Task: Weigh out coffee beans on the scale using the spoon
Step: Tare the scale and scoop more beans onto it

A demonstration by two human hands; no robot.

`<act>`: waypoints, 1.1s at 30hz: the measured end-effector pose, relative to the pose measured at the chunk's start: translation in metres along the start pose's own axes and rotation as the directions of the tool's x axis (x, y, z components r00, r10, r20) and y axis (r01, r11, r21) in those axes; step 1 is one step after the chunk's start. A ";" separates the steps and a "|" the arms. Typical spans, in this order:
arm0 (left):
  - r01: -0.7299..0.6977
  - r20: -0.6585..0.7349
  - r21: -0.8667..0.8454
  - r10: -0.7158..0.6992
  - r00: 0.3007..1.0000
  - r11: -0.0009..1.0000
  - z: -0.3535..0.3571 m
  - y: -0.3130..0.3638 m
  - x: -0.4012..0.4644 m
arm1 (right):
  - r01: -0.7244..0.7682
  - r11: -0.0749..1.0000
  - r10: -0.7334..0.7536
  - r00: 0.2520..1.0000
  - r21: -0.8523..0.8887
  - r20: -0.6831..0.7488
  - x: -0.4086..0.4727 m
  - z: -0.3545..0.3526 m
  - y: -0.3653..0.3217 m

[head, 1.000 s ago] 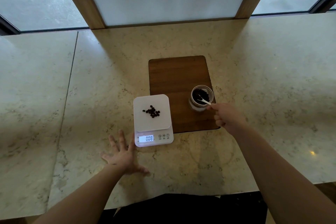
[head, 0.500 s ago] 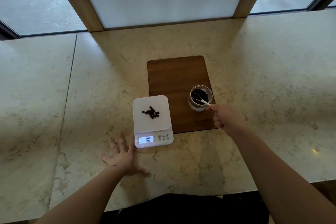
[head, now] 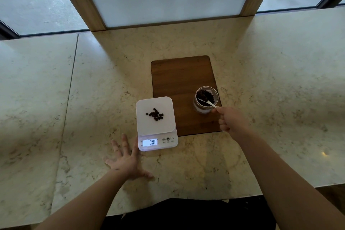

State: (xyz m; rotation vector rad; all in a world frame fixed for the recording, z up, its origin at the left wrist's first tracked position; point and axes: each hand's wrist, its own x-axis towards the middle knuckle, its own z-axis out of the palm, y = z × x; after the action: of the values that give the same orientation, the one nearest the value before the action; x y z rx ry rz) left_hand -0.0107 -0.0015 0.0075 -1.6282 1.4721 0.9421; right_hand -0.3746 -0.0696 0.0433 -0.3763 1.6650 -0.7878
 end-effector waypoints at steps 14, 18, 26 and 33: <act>0.002 -0.003 -0.018 -0.002 1.000 1.000 0.000 -0.002 0.004 | 0.021 0.999 -0.022 1.000 0.043 0.015 0.003 -0.002 0.007; 0.009 0.001 -0.016 -0.009 1.000 1.000 -0.001 -0.001 0.002 | 0.024 0.999 -0.025 1.000 0.047 0.012 0.002 -0.003 0.007; 0.015 0.000 -0.012 -0.015 1.000 1.000 -0.001 0.000 0.002 | 0.022 1.000 -0.021 1.000 0.023 -0.007 -0.001 -0.008 0.008; 0.007 0.012 -0.016 -0.006 1.000 1.000 -0.002 0.002 -0.002 | 0.019 1.000 -0.019 1.000 0.017 0.005 0.000 -0.008 0.007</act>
State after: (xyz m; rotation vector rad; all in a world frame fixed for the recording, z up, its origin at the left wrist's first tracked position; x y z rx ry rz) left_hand -0.0126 -0.0028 0.0100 -1.6352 1.4538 0.9610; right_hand -0.3810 -0.0618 0.0393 -0.3824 1.6508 -0.8142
